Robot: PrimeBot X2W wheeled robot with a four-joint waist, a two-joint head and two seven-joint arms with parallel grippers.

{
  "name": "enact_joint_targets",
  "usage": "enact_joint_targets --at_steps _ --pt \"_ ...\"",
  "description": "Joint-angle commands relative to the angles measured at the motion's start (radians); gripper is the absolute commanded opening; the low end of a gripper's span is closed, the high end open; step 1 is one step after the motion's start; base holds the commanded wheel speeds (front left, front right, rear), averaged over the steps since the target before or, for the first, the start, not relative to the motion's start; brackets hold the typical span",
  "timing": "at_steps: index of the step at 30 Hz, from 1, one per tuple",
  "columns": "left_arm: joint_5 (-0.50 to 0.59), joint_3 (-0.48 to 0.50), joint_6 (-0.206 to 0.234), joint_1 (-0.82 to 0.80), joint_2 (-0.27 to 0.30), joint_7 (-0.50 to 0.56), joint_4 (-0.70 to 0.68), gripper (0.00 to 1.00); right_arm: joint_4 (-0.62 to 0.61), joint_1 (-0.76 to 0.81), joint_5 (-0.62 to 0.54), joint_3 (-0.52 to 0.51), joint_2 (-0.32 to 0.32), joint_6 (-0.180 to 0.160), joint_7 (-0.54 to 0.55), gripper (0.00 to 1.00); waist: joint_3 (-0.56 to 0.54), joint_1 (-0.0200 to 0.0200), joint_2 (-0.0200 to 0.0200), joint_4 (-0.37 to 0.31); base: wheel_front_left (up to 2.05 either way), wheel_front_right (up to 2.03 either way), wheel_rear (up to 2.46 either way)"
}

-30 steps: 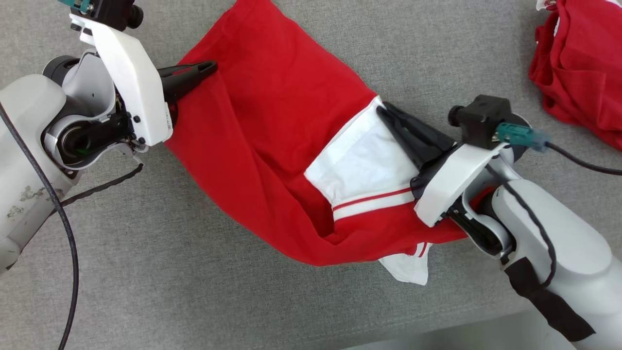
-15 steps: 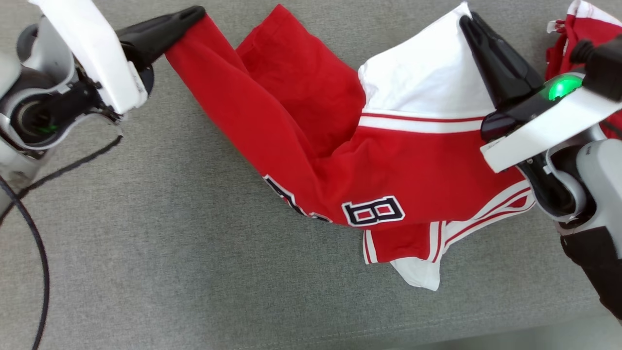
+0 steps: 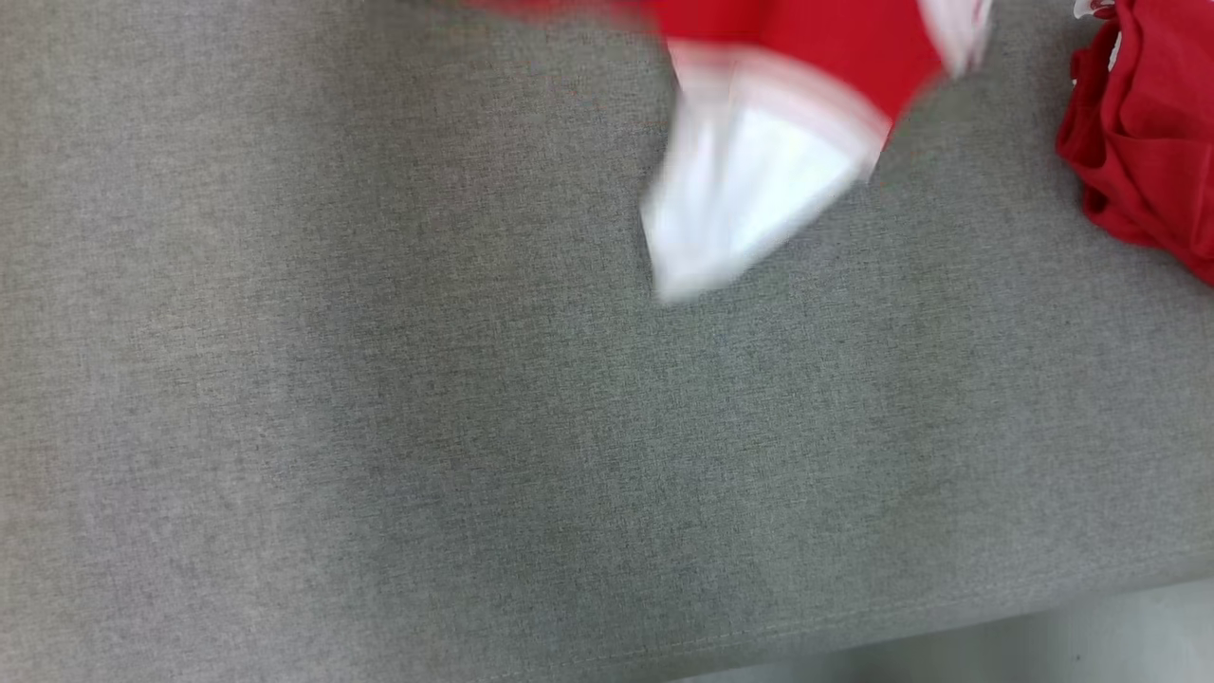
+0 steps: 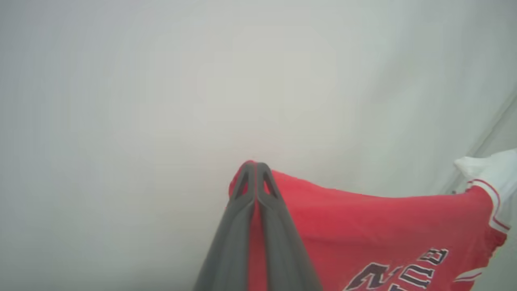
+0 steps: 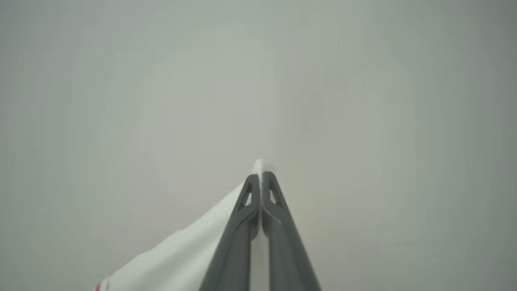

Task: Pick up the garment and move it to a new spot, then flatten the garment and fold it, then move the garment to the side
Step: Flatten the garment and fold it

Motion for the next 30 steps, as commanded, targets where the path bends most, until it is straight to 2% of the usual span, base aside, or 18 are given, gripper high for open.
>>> enact_joint_targets --at_steps 1,5,7,9,11,13,16,19,23,27,30 --pt "0.048 0.048 -0.007 -0.109 0.023 -0.078 0.006 0.00 0.020 -0.078 -0.036 -0.067 0.039 0.000 -0.021 0.00 -0.008 0.0000 0.0000 0.009 0.00 0.00 0.00" --pt "0.082 0.039 -0.007 -0.168 -0.004 -0.154 -0.023 0.00 0.004 -0.149 -0.120 -0.106 0.082 0.000 -0.025 0.00 0.002 0.0000 0.0000 0.024 0.00 0.00 0.00" --pt "0.091 0.009 -0.007 -0.153 0.008 -0.163 -0.069 0.00 -0.007 -0.130 -0.134 -0.067 0.105 0.000 -0.025 0.00 0.008 0.0000 0.0000 0.028 0.00 0.00 0.00" --pt "0.084 -0.004 -0.007 -0.117 0.022 -0.199 -0.117 0.00 -0.015 -0.083 -0.112 0.016 0.110 0.000 -0.025 0.00 0.018 0.0000 0.0000 0.036 0.00 0.00 0.00" --pt "0.055 -0.017 -0.007 -0.030 0.031 -0.225 -0.191 0.00 -0.052 0.009 -0.059 0.096 0.092 0.000 -0.026 0.00 0.017 0.0000 0.0000 0.051 0.00 0.00 0.00" --pt "0.087 -0.049 -0.007 0.065 0.063 -0.242 -0.241 0.00 -0.105 0.122 0.004 0.159 0.053 0.000 -0.019 0.00 0.022 0.0000 0.0000 0.063 0.00 0.00 0.00" --pt "0.103 -0.046 -0.007 0.239 0.076 -0.252 -0.304 0.00 -0.200 0.331 0.091 0.218 -0.022 0.000 -0.014 0.00 0.017 0.0000 0.0000 0.082 0.00 0.00 0.00" --pt "0.184 0.024 -0.001 0.435 0.068 -0.253 -0.343 0.00 -0.302 0.555 0.155 0.225 -0.087 0.000 -0.018 0.00 0.008 0.0000 0.0000 0.099 0.00 0.00 0.00" --pt "0.329 0.171 0.052 0.706 0.011 -0.254 -0.418 0.00 -0.431 0.831 0.185 0.179 -0.123 0.000 -0.024 0.00 -0.019 0.0000 0.0000 0.115 0.00 0.00 0.00" --pt "0.451 0.310 0.090 0.939 -0.066 -0.254 -0.515 0.00 -0.550 1.065 0.184 0.091 -0.101 0.000 -0.025 0.00 -0.056 0.0000 0.0000 0.131 0.00 0.00 0.00" --pt "0.549 0.341 0.115 1.065 -0.094 -0.254 -0.551 0.00 -0.636 1.223 0.174 0.016 -0.062 0.000 -0.025 0.00 -0.090 0.0000 0.0000 0.142 0.00 0.00 0.00"
